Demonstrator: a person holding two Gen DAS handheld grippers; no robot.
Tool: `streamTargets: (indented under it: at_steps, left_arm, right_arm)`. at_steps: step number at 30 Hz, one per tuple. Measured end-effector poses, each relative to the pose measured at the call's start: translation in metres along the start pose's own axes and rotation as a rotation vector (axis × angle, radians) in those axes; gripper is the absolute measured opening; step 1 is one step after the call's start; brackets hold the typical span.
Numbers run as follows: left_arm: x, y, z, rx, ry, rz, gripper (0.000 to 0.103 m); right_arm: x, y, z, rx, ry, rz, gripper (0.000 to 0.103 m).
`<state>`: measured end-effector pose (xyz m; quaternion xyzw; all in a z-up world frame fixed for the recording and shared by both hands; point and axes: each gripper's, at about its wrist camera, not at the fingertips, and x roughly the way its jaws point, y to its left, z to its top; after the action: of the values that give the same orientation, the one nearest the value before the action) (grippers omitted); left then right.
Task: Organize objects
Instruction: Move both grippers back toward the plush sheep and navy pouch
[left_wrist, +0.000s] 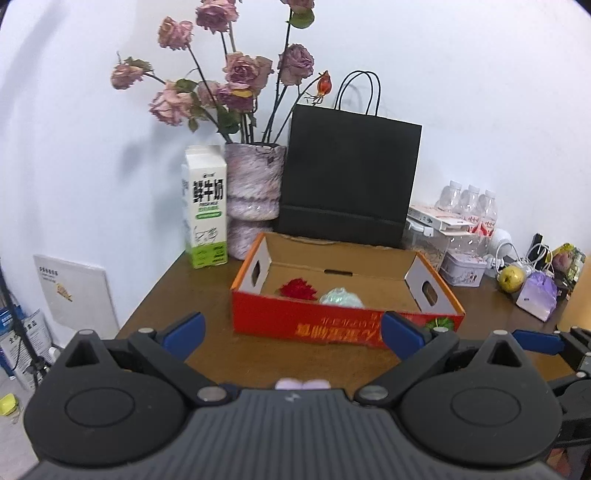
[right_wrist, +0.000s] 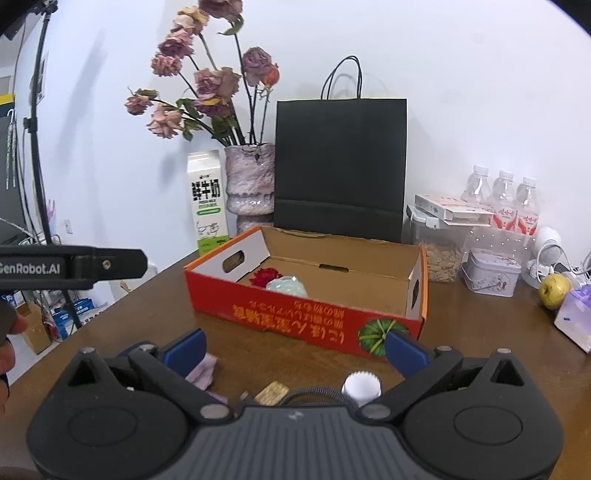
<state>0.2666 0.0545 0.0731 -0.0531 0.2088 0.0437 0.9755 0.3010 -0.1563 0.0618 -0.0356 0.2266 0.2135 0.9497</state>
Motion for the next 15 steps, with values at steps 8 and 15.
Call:
streamTargets:
  at_steps: [8, 15]
  left_arm:
    - [-0.043, 0.008, -0.027, 0.035, 0.026, 0.022, 0.103]
    - [-0.075, 0.017, -0.057, 0.033, 0.059, 0.034, 0.103]
  right_arm:
    - [-0.043, 0.018, -0.030, -0.016, 0.016, 0.005, 0.103]
    - [-0.073, 0.032, -0.059, -0.023, 0.038, 0.021, 0.103]
